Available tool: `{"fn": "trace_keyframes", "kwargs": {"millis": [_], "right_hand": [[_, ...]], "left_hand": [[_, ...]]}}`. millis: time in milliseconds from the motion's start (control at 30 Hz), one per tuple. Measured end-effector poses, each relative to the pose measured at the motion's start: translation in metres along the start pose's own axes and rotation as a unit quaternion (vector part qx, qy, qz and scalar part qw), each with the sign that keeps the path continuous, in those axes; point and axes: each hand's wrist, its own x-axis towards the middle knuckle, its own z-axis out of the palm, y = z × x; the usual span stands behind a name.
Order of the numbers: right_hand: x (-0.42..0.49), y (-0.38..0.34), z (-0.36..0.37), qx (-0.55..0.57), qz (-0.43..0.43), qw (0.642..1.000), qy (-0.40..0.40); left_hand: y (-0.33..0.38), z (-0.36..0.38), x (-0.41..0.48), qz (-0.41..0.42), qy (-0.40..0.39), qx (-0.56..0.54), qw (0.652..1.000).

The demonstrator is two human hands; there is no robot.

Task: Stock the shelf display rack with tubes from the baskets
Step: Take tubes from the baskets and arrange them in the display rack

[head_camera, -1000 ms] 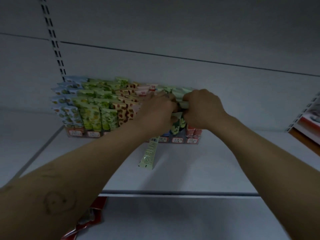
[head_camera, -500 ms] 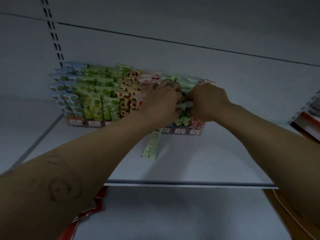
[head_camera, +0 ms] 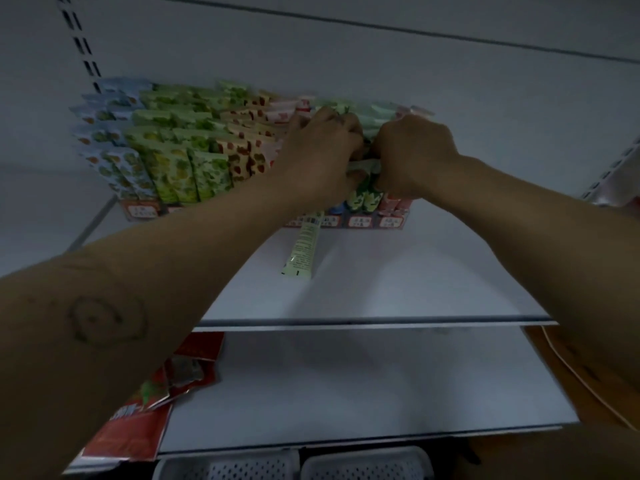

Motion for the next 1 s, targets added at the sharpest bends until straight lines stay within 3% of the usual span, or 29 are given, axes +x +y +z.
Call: {"fn": "trace_keyframes", "kwargs": {"millis": [367,600,733,1000], "right_hand": [[-0.009,0.012,0.015,-0.032,-0.013,0.999,0.016],[-0.010,0.023,0.024,0.075,-0.020,0.995,0.054],[-0.011,0.022,0.026,0.076,-0.031,0.992,0.092],[-0.006,0.016,0.036,0.047,-0.026,0.994,0.091]], "left_hand": [[0.007,-0.009,0.009,-0.004,-0.047,0.014,0.999],[0.011,0.001,0.022,0.050,-0.045,0.089,0.994],[0.024,0.003,0.025,0.036,-0.025,0.028,0.999],[0.006,0.015,0.019,0.026,0.013,-0.060,0.998]]}}
